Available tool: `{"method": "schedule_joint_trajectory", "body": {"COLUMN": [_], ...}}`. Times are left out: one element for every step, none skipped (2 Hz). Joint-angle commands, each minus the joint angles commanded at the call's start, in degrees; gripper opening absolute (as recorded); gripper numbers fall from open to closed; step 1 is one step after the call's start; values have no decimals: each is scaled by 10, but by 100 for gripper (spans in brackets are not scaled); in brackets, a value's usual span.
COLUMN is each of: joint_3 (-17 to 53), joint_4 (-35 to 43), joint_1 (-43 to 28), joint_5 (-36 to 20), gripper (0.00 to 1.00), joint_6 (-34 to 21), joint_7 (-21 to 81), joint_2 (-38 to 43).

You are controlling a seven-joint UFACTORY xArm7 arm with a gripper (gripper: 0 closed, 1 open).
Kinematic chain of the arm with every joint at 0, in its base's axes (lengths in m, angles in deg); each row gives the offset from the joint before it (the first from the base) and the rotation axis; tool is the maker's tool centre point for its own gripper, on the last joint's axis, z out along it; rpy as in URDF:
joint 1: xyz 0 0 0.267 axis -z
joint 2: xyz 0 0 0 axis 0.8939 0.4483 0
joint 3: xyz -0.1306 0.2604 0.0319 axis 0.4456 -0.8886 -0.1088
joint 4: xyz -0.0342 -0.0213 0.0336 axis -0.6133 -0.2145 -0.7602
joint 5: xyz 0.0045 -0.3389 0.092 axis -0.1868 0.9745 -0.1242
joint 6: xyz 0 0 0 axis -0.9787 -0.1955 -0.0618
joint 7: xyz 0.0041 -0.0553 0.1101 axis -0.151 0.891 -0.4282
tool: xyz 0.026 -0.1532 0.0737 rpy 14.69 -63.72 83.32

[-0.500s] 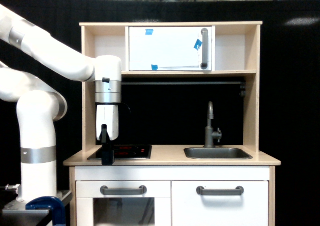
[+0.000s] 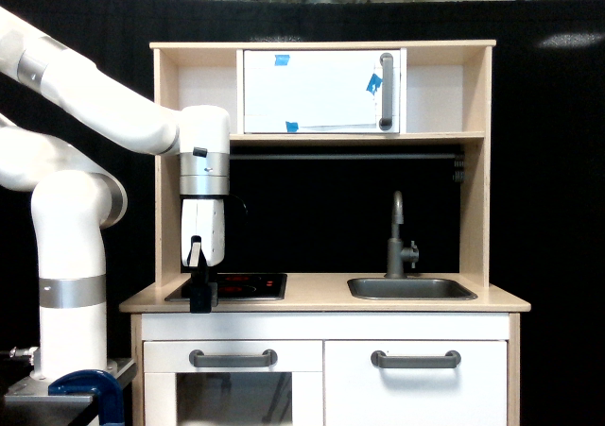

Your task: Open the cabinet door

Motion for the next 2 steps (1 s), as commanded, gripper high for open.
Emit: {"method": "schedule_joint_trajectory", "body": {"joint_3": [62, 98], "joint_4": [58, 141], "joint_1": [45, 44], "joint_5": [32, 44], "gripper": [100, 100], "joint_6": [57, 124], "joint_7": [57, 115], "joint_2": [107, 238]}}
